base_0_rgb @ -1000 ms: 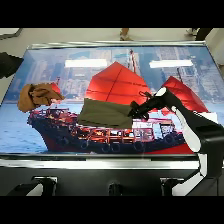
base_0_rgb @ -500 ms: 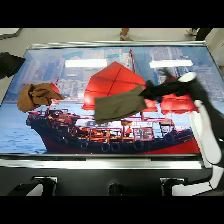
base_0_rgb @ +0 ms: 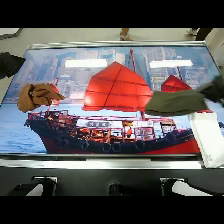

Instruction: Fold the shirts.

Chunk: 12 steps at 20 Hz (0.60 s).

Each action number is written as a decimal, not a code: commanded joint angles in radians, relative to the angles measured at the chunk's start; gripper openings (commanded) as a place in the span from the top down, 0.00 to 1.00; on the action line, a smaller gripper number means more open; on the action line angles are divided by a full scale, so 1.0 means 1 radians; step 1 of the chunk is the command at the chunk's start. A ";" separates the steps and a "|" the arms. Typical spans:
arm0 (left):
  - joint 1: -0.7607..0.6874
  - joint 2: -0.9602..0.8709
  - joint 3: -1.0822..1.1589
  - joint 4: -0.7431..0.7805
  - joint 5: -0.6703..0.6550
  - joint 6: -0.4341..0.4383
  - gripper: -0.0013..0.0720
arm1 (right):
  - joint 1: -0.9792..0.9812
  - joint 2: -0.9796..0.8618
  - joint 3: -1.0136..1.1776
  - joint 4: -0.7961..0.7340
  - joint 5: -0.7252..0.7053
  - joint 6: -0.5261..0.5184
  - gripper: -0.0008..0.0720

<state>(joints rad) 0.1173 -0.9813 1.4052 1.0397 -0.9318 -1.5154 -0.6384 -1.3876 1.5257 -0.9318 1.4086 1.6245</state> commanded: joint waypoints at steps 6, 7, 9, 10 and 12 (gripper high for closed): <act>0.000 0.000 0.000 0.000 0.000 0.000 0.94 | -0.382 0.120 0.002 -0.038 -0.047 0.140 0.93; 0.000 0.000 0.000 0.000 0.000 0.000 0.94 | -0.399 0.124 0.002 -0.018 -0.062 0.157 0.93; 0.000 0.000 0.000 0.000 0.000 0.000 0.94 | -0.426 0.128 0.003 0.018 -0.081 0.183 0.93; 0.000 0.000 0.000 0.000 0.000 0.000 0.94 | -0.435 0.128 0.003 0.023 -0.086 0.213 0.93; 0.000 0.000 0.000 0.000 -0.001 0.001 0.94 | -0.457 0.128 0.003 0.033 -0.096 0.256 0.93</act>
<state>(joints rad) 0.1173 -0.9813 1.4052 1.0393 -0.9321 -1.5154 -1.0538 -1.2652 1.5276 -0.9241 1.3399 1.8118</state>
